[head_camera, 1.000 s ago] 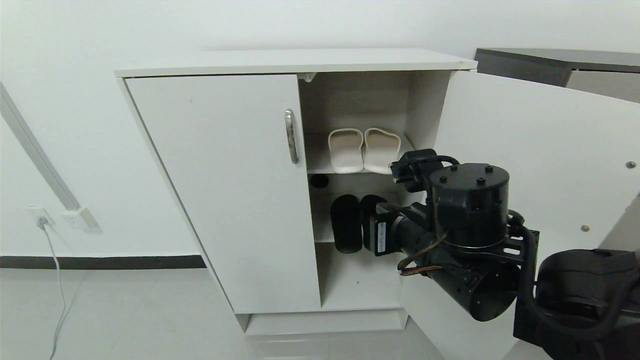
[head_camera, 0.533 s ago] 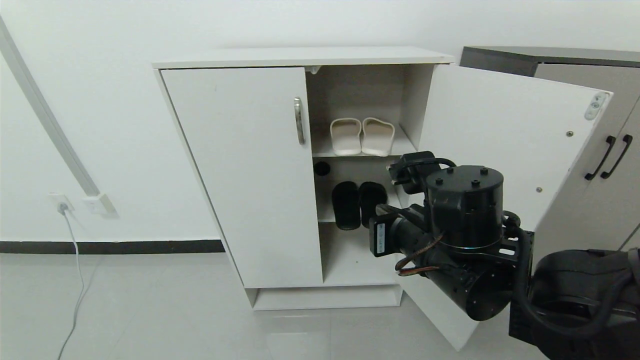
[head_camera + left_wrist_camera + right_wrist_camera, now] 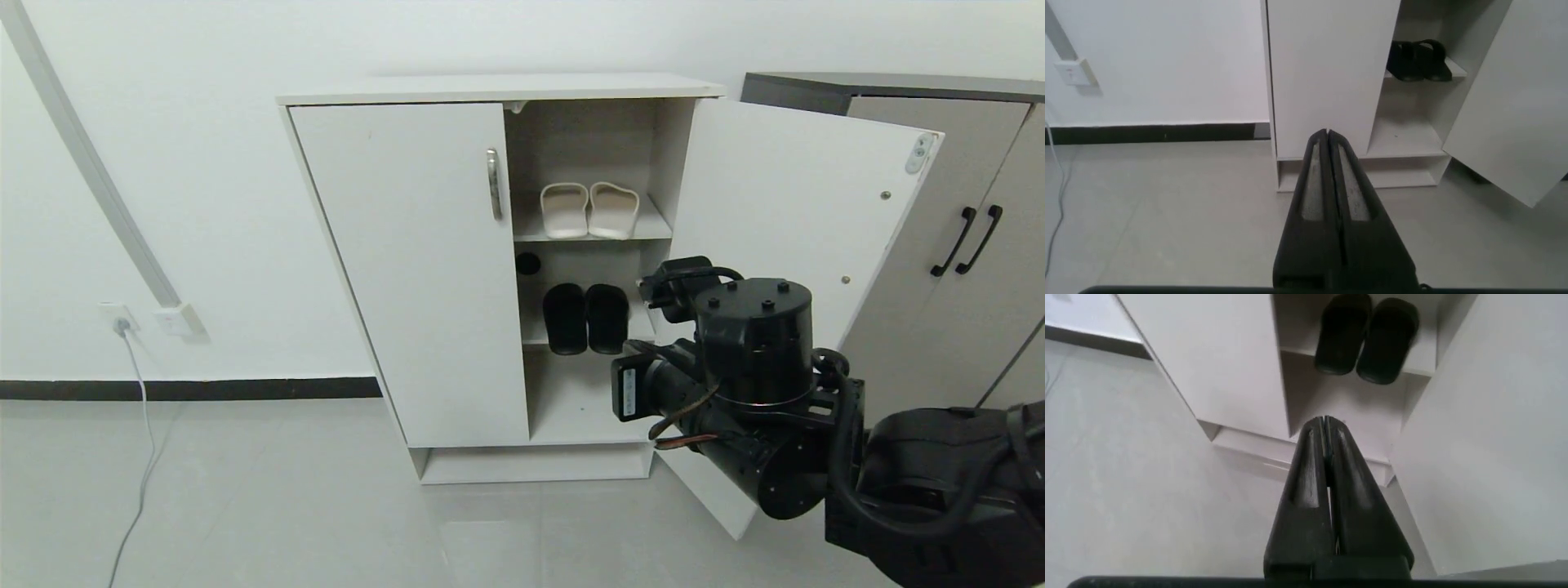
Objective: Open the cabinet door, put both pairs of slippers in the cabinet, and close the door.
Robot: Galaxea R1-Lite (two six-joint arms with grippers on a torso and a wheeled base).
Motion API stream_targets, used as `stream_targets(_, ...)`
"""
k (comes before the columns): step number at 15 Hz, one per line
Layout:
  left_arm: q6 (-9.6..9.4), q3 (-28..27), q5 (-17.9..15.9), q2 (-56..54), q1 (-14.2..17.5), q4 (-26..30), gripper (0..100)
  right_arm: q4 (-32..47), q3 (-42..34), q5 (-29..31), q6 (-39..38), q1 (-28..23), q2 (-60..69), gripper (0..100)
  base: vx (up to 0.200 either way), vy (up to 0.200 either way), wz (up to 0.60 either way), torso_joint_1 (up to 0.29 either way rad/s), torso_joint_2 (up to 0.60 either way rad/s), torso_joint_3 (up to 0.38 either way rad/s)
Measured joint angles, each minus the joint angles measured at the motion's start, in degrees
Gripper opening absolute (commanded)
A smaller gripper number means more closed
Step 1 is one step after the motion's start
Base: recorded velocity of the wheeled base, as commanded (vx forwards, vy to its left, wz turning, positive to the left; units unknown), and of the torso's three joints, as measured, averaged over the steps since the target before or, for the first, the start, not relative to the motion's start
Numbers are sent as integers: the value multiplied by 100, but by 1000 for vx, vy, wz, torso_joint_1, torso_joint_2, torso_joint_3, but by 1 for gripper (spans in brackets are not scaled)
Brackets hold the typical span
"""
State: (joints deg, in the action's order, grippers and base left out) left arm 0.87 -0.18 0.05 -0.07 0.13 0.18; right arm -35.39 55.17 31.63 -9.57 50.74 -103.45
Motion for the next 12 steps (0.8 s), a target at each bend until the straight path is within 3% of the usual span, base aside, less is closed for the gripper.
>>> stream_targets(12, 9, 0, 2, 0, 5, 0, 0, -126, -135, -73, 60, -155, -145, 0, 0, 0, 0, 0, 0, 0)
